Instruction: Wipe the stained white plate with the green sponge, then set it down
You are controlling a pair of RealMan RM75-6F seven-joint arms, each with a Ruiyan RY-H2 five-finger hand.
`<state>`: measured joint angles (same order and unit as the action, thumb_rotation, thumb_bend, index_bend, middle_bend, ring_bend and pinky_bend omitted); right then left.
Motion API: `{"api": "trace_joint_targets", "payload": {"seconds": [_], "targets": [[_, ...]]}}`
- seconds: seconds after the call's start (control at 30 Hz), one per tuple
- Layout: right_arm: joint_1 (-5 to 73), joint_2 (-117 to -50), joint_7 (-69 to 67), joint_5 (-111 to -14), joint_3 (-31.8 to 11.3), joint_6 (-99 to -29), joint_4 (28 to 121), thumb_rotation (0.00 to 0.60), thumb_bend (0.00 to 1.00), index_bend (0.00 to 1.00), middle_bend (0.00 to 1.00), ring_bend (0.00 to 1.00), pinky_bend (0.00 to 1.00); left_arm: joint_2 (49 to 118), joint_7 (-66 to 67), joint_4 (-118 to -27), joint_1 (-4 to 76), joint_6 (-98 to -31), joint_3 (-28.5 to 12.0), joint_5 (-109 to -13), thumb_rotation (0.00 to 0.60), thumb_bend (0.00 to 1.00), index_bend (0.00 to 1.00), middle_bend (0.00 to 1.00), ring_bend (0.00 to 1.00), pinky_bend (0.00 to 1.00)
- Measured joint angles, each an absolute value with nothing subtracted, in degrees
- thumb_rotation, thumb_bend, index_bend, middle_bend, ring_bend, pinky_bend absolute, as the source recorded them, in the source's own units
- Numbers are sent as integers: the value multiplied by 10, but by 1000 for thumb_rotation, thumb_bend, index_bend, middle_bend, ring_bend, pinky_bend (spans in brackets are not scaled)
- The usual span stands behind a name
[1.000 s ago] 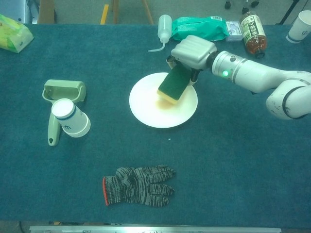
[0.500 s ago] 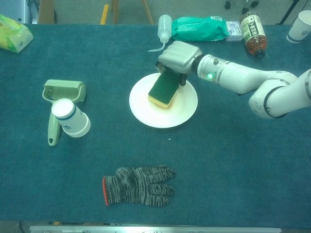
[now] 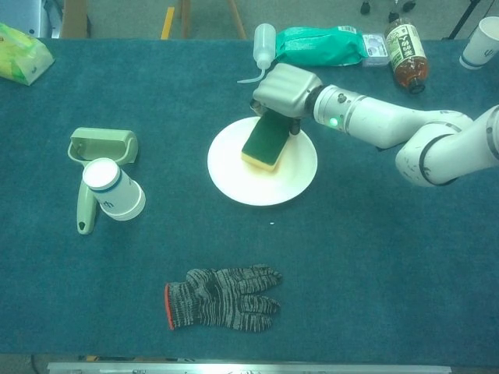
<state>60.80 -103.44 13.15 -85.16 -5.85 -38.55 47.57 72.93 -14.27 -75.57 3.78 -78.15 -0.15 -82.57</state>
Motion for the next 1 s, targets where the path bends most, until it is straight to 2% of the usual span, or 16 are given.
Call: {"api": "trace_joint_targets", "payload": {"seconds": [0.23, 0.5, 1.0], "targets": [[600, -1013, 219, -827, -71, -402, 511, 600, 0, 537, 639, 498, 417, 731, -139, -758, 40, -777, -2, -826, 600, 147, 302, 0, 77, 337], [603, -998, 242, -804, -86, -409, 579, 600, 0, 537, 642, 501, 417, 731, -136, -761, 41, -777, -2, -827, 600, 147, 302, 0, 77, 337], [620, -1029, 262, -766, -84, -368, 561, 600, 0, 537, 642, 501, 417, 734, -149, -752, 38, -777, -1, -826, 600, 147, 302, 0, 78, 337]]}}
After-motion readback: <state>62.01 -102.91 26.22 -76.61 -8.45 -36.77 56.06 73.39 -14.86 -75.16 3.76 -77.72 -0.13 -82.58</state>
